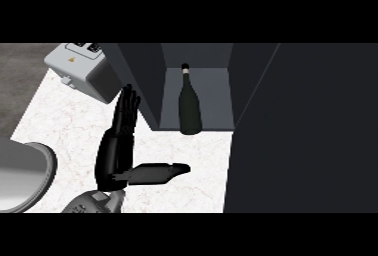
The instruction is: Pick up the wine, place it into the cabinet and close the cabinet
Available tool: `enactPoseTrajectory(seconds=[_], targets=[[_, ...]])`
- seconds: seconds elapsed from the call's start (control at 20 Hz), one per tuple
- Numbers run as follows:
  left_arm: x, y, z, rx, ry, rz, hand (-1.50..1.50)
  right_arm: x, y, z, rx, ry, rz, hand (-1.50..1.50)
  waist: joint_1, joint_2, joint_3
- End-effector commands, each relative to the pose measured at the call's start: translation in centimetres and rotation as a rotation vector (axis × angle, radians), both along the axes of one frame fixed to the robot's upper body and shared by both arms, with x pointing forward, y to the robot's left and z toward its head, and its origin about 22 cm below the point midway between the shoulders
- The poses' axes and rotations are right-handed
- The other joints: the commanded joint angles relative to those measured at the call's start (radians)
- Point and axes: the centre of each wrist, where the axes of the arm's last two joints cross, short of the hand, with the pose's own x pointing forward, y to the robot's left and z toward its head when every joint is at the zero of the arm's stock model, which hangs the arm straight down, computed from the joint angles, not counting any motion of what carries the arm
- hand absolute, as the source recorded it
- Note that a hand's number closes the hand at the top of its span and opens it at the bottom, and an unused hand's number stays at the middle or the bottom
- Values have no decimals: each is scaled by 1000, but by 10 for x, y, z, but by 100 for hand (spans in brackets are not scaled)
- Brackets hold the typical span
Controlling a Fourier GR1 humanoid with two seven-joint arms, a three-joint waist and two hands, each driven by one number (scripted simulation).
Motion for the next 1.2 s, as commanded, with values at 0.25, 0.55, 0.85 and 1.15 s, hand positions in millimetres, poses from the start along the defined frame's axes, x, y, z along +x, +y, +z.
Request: enactPoseTrajectory(seconds=[0.25, 0.55, 0.85, 1.15], targets=[[-29, 59, 21, -46, 0, -155, -150, -15, -4, 29, -89, -30, 113, 150, 0, 4, -1], [-56, 90, -1, -53, 11, -215, 150, -22, -8, 27, -262, -14, 270, 150, -3, 2, -1], [-67, 128, 0, -43, -3, -210, 150, -29, -11, 29, -194, -51, 235, 150, -4, 3, -1], [-70, 136, 6, -34, -4, -219, 150, -23, -3, 18, -82, -7, 361, 150, -1, 4, 0]])
